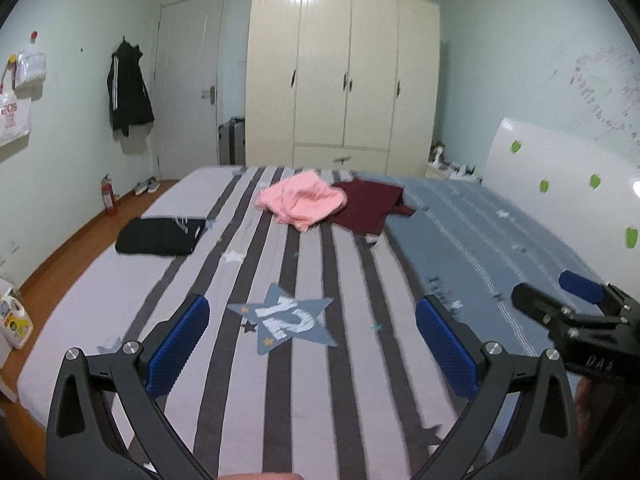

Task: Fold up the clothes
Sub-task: 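Move both tools toward the pink sweatshirt and grasp its edge with the left gripper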

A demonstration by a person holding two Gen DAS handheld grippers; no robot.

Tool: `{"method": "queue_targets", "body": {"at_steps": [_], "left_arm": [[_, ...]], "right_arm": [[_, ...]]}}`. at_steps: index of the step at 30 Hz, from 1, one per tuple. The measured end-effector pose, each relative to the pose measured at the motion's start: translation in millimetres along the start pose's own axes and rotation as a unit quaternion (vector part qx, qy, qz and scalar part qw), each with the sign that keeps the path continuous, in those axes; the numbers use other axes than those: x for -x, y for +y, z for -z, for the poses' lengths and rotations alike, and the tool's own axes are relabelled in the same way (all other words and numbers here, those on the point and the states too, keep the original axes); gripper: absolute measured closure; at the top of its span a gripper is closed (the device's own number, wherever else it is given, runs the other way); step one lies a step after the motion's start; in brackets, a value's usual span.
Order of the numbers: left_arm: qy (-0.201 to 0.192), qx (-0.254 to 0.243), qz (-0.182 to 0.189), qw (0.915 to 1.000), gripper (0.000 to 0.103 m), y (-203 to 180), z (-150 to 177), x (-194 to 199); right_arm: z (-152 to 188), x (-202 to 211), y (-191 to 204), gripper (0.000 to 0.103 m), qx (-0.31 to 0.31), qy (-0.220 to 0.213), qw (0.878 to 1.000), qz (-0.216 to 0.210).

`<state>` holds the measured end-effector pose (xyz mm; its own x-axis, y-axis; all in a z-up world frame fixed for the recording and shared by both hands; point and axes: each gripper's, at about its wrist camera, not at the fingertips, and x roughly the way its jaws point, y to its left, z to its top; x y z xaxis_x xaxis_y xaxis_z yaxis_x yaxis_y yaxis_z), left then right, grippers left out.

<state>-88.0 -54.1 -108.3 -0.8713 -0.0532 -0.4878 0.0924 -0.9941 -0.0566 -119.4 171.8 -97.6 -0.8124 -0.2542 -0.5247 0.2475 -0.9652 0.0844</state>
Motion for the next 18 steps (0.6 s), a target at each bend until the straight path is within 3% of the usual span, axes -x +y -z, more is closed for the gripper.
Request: {"method": "queue_targets", "body": {"at_steps": [6,11,14,18], "left_arm": [[0.050,0.030,0.043,0.9974,0.001,36,32,-117],[0.112,0.059,0.059,0.9902,0.001,49,33,-186],[0.149,0.064,0.047,0.9857,0.001,47,14,-209],[0.152,0.081,-0.003,0.9850,0.001,49,-23,-238]], "right_arm": [[18,-123,-8,0.001,-0.009,0.014,1.000,-0.026],[24,-206,-18,0.001,-0.041,0.074,0.996,-0.042],[11,-232,-24,0.001,-0.051,0.112,0.992,-0.042],[-22,-257,-28,0.001,-0.050,0.137,0.988,-0.058]]}}
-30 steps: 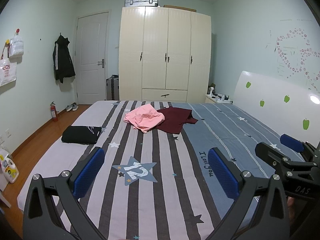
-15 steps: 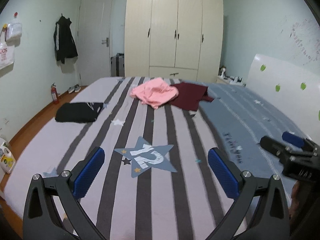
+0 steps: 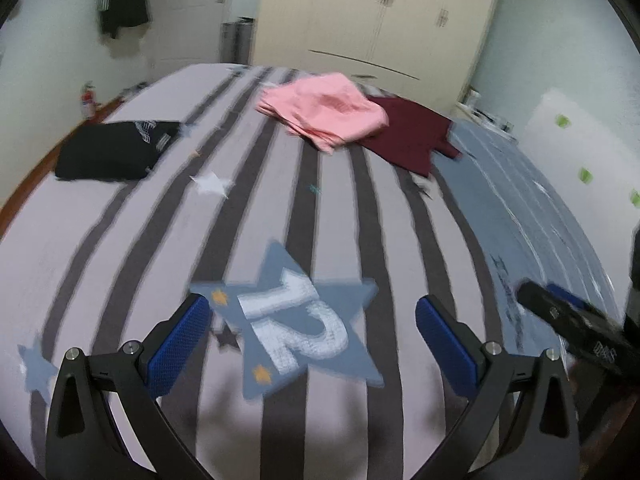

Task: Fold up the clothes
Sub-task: 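Move both tools toward the pink sweatshirt and grasp its edge with the left gripper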

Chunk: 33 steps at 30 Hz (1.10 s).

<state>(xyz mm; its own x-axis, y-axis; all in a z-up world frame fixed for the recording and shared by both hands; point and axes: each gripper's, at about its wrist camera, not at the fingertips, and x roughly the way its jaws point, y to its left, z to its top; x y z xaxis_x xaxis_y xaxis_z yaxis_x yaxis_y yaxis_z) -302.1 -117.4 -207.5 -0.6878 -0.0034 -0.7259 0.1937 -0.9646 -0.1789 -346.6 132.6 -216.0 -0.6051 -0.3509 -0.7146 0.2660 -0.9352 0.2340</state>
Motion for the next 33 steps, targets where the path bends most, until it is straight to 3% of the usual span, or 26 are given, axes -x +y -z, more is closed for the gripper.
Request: {"method": "queue_targets", "body": {"at_steps": [3,8,13,15,18,26,28,30,31,32,33], "left_arm": [[0.013,0.020,-0.014,0.9996,0.001,5,-32,-28],[0.012,0.001,-0.004,0.9999,0.001,13,-86,-99],[0.024,0.007,0.014,0.9996,0.003,27,-143,-193],[0.031,0.020,0.023,0.9991,0.011,38,-168,-236],[0.037,0.035,0.029,0.9983,0.015,52,-200,-290],[0.048,-0.008,0.024,0.9985,0.017,55,-257,-391],[0.054,-0.026,0.018,0.9980,0.025,51,-263,-406],[0.061,-0.043,0.015,0.9971,0.049,46,-268,-419],[0.065,-0.047,0.018,0.9966,0.053,44,-269,-424],[0.070,-0.051,0.022,0.9960,0.060,43,-270,-428],[0.074,-0.054,0.027,0.9954,0.070,41,-270,-431]], "right_arm": [[-33,-22,-4,0.001,0.002,0.006,1.000,-0.008],[-86,-71,-8,0.001,0.006,0.003,1.000,-0.014],[-137,-150,-4,0.001,-0.004,-0.007,1.000,-0.014],[-159,-188,-2,0.001,-0.012,-0.006,1.000,-0.014],[-189,-240,-2,0.001,-0.036,-0.003,0.999,-0.006],[-244,-353,-11,0.001,-0.075,0.023,0.997,0.017],[-251,-372,-12,0.001,-0.072,0.031,0.997,0.024],[-256,-385,-13,0.001,-0.074,0.040,0.996,0.025],[-259,-392,-14,0.002,-0.077,0.047,0.996,0.025],[-261,-398,-14,0.015,-0.077,0.055,0.995,0.023],[-263,-403,-12,0.036,-0.072,0.062,0.995,0.027]]}}
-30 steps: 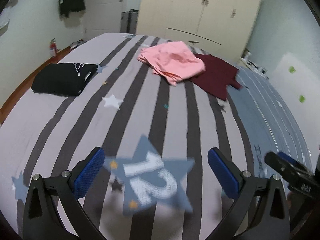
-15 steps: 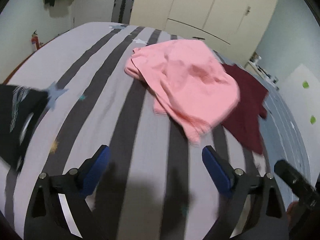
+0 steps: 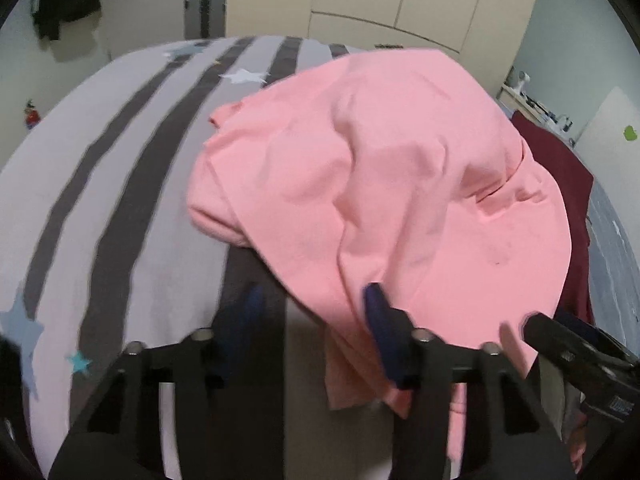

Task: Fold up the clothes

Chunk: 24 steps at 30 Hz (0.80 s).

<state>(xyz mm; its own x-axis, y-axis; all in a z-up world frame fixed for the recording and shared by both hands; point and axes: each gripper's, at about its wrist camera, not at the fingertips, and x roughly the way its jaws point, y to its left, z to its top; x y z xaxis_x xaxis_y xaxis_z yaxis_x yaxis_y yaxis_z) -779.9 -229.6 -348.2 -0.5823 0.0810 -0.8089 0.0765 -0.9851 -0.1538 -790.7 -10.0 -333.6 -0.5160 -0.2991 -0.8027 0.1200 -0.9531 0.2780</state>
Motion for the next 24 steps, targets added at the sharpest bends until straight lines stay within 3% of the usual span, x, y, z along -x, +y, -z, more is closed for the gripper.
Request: {"method": "queue_targets", "body": {"at_steps": [1,2,3,4,6,8,12,17,24], "left_arm": [[0.003,-0.002,0.005,1.0000,0.075,-2,-1,-2],[0.005,-0.004,0.011,0.9999,0.088,-3,-1,-2],[0.004,-0.011,0.011,0.9999,0.094,-6,0,0],[0.000,-0.022,0.007,0.9997,0.097,-9,1,4],[-0.010,-0.043,0.003,0.9990,0.098,-15,5,13],[-0.021,-0.050,0.013,0.9984,0.098,-15,12,30],[-0.038,-0.046,0.043,0.9973,0.098,-13,34,72],[-0.031,-0.053,0.062,0.9962,0.098,-29,89,127],[0.034,-0.030,0.090,0.9949,0.099,-65,244,222]], "right_arm": [[-2,-4,2,0.046,0.006,0.007,1.000,0.006],[-3,-8,5,0.061,0.014,0.014,1.000,0.012],[-5,-11,8,0.064,0.022,0.023,0.999,0.017],[-6,-10,9,0.067,0.025,0.023,0.999,0.017],[-7,-2,6,0.087,0.019,0.019,1.000,0.009],[-4,10,2,0.094,0.016,0.015,1.000,-0.004],[13,40,-2,0.097,0.029,0.013,0.999,-0.024],[66,93,-9,0.098,0.037,0.016,0.998,-0.039],[187,200,-34,0.100,0.008,0.044,0.997,-0.063]]}}
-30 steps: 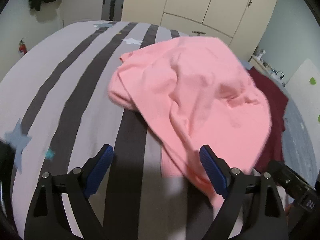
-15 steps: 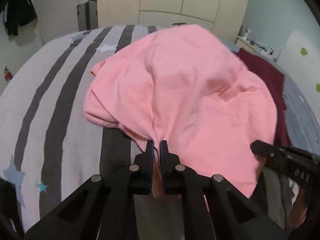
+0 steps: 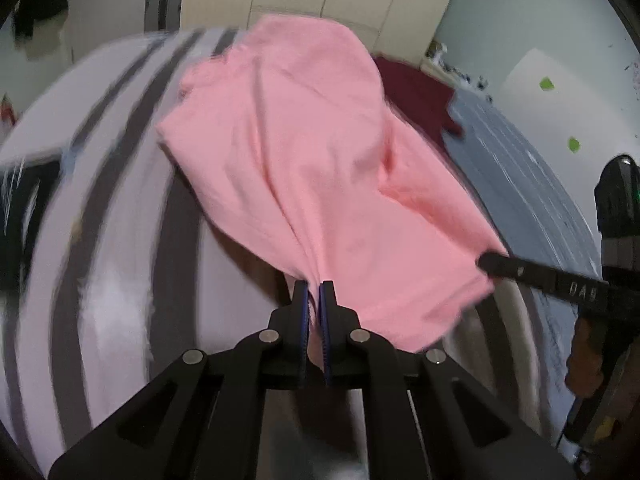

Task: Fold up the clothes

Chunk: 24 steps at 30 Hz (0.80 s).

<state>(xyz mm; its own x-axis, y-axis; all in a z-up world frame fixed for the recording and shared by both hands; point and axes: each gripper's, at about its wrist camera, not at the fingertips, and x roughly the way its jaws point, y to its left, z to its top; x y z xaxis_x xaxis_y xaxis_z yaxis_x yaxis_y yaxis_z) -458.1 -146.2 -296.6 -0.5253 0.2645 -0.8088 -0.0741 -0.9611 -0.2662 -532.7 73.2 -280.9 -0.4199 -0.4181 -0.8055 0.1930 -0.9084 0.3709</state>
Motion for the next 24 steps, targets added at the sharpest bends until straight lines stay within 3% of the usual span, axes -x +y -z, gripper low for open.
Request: {"method": "queue_targets", "body": {"at_steps": [6,9,12,14,16,17,18,20,24], "left_arm": [[0.089,0.055,-0.001,0.9945,0.099,-53,138,56],[0.124,0.061,-0.004,0.9903,0.102,-76,184,79],[0.148,0.053,-0.011,0.9875,0.103,-88,211,93],[0.137,0.049,-0.022,0.9891,0.102,-85,208,104],[0.115,0.051,-0.035,0.9914,0.094,-73,192,111],[0.104,0.050,-0.044,0.9923,0.078,-68,185,113],[0.091,0.049,-0.055,0.9932,0.053,-60,174,111],[0.061,0.044,-0.079,0.9940,0.033,-41,146,104],[0.002,0.028,-0.119,0.9925,0.030,-4,85,75]], "right_arm": [[113,72,-2,0.100,0.016,0.059,0.998,-0.005],[159,99,3,0.100,0.030,0.087,0.996,-0.004],[183,111,0,0.100,0.045,0.106,0.993,-0.003],[182,113,-3,0.096,0.057,0.105,0.993,0.011],[170,116,-4,0.094,0.077,0.098,0.992,0.008],[162,120,-4,0.085,0.080,0.088,0.993,0.008],[155,123,-5,0.070,0.080,0.075,0.994,0.011],[135,124,-12,0.056,0.074,0.051,0.996,0.015],[86,98,-32,0.056,0.054,0.032,0.997,0.034]]}}
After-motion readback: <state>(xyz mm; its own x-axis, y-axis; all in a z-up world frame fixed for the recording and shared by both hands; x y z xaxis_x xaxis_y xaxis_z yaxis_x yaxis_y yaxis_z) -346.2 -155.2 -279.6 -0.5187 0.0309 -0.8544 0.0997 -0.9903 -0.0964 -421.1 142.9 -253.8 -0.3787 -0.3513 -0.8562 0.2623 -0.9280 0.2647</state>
